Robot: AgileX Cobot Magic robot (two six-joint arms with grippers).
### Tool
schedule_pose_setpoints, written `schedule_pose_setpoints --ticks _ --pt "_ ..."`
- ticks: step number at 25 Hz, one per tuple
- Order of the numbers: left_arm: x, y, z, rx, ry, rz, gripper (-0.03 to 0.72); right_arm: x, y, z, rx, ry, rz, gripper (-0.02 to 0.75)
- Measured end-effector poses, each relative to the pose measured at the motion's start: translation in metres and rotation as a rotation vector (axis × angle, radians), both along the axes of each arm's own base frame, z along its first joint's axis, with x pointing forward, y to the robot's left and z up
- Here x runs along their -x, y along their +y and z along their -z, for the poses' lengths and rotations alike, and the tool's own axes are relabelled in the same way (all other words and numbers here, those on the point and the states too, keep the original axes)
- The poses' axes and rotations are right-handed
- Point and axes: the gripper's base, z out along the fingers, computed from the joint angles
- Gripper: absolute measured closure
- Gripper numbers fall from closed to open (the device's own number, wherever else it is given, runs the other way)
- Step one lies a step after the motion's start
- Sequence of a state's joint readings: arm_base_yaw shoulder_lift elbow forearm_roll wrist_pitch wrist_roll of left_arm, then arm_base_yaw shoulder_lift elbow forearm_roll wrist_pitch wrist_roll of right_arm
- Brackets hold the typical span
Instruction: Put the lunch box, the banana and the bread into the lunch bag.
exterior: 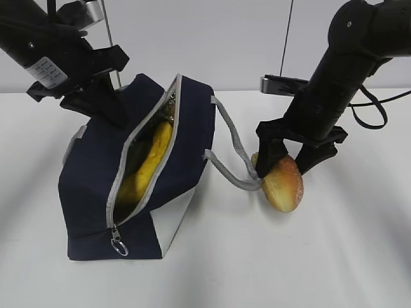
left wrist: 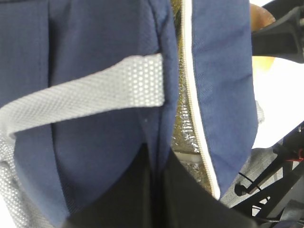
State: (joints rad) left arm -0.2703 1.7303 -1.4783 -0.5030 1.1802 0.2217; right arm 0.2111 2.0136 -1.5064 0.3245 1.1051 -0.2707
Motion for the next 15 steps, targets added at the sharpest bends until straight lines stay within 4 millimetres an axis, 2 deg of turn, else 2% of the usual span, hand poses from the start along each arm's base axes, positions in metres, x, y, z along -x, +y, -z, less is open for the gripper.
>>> schedule_pose_setpoints --ticks 10,15 --pt "0.002 0.000 0.000 -0.004 0.015 0.008 0.691 0.005 -0.002 0.000 0.022 0.053 -0.017 0.152" --pt "0.002 0.003 0.002 -0.037 0.015 0.018 0.691 0.002 -0.013 0.000 0.022 0.065 0.038 0.159"
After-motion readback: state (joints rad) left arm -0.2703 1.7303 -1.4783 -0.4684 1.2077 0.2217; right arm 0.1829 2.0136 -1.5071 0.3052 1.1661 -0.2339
